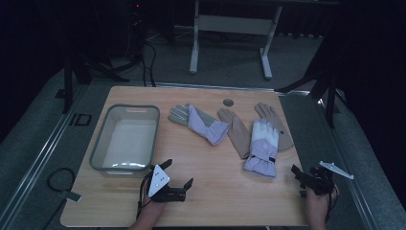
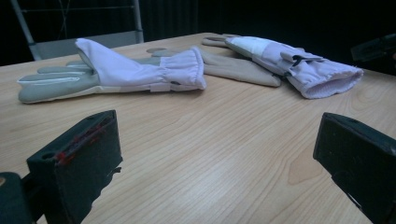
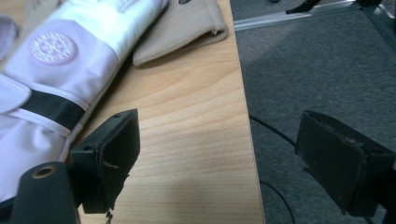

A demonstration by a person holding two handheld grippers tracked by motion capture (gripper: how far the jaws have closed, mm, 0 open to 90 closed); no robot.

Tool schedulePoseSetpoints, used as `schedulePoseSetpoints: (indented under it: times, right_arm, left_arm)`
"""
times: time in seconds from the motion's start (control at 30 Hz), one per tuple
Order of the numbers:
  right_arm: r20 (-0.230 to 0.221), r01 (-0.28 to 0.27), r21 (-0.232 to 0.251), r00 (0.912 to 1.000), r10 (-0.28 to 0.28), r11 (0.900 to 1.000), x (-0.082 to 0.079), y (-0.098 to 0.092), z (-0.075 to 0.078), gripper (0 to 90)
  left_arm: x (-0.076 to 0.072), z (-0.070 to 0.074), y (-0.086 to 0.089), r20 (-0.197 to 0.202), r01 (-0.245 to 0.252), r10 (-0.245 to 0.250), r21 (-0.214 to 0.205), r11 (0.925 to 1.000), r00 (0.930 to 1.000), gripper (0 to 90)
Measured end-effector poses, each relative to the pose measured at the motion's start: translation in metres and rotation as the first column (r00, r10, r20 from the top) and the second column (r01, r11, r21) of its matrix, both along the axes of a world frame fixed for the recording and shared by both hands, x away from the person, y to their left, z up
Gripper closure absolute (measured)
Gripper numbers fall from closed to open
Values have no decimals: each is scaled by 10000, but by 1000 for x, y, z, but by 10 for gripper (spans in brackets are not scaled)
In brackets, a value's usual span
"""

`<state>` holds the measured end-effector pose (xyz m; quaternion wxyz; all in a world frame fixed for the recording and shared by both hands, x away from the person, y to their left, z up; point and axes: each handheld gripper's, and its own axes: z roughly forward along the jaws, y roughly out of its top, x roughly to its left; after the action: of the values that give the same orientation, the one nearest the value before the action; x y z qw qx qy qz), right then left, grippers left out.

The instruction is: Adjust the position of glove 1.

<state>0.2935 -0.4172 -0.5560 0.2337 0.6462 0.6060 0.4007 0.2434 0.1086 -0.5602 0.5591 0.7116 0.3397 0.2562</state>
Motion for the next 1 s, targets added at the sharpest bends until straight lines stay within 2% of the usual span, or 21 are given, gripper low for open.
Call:
schedulePoseSetpoints:
  times: [0.03,0.07,0.13,0.17,0.2,0.27,0.3,0.37,0.43,0.47,0.5,0.57,0.6,0.73,0.77,0.83,0.87,0.9,0.93,1.0]
  right_arm:
    - [60,33,47,10000,-33,10000,0,-1,0,138]
    - [167,74,-174,9998,-71,9998,-1,0,1,138]
    - [260,-145,-1059,9995,174,9943,0,5,2,130]
    - [260,-145,-1059,9995,174,9943,0,5,2,130]
    - [249,-211,-1355,9994,247,9905,0,7,2,131]
    - [-51,-581,-1067,9983,579,9926,4,10,5,131]
    - [-173,-592,-1093,9982,576,9922,5,11,7,131]
    - [22,-627,-1109,9980,633,9918,6,14,14,127]
    - [-49,-760,-889,9971,759,9931,10,15,24,110]
    - [-89,-660,-990,9978,654,9929,12,17,29,110]
    - [14,-920,-909,9957,925,9916,15,20,34,104]
    - [173,-1110,-827,9935,1128,9904,18,24,42,104]
    - [170,-1429,-929,9893,1451,9854,20,29,46,104]
    - [286,-2057,-1462,9768,2120,9676,31,48,64,115]
    - [301,-2376,-1454,9692,2443,9604,34,51,68,125]
    - [445,-2512,-1643,9641,2616,9539,39,57,76,149]
    - [487,-2795,-1743,9553,2917,9442,44,62,82,149]
    - [561,-2840,-1846,9527,2986,9409,47,64,85,157]
    - [583,-3157,-1814,9419,3307,9314,52,69,90,161]
    - [596,-3436,-1951,9308,3608,9186,58,77,95,166]
  left_arm:
    - [0,0,0,-5,-2,2,-1,10000,10000,9]
    - [0,0,0,-11,5,-5,-6,10000,10000,9]
    - [0,0,0,-34,8,-8,-11,10000,10000,9]
    - [0,0,0,-34,8,-8,-11,10000,10000,9]
    - [0,0,0,-51,11,-11,-35,10000,10000,9]
    - [1,0,1,-70,11,-11,-46,10000,10000,9]
    - [1,0,1,-68,15,-15,-55,10000,10000,9]
    - [1,0,1,-74,41,-42,-74,10000,10000,9]
    - [1,0,1,-74,58,-59,-79,10000,10000,9]
    - [1,0,1,-80,56,-57,-104,9999,10000,9]
    - [1,0,1,-90,60,-61,-116,9999,9999,9]
    - [1,0,1,-114,74,-76,-126,9999,9999,9]
    - [1,0,1,-109,74,-76,-137,9999,9999,9]
    - [0,0,1,-69,101,-101,-86,9999,9999,9]
    - [0,0,1,-73,105,-105,-81,9999,9999,9]
    - [1,0,1,-77,119,-120,-98,9999,9999,9]
    - [1,0,1,-82,123,-124,-105,9999,9999,9]
    - [1,0,1,-84,124,-125,-95,9999,9999,9]
    - [1,0,1,-99,121,-123,-111,9999,9999,9]
    - [1,0,1,-111,126,-127,-135,9998,9999,9]
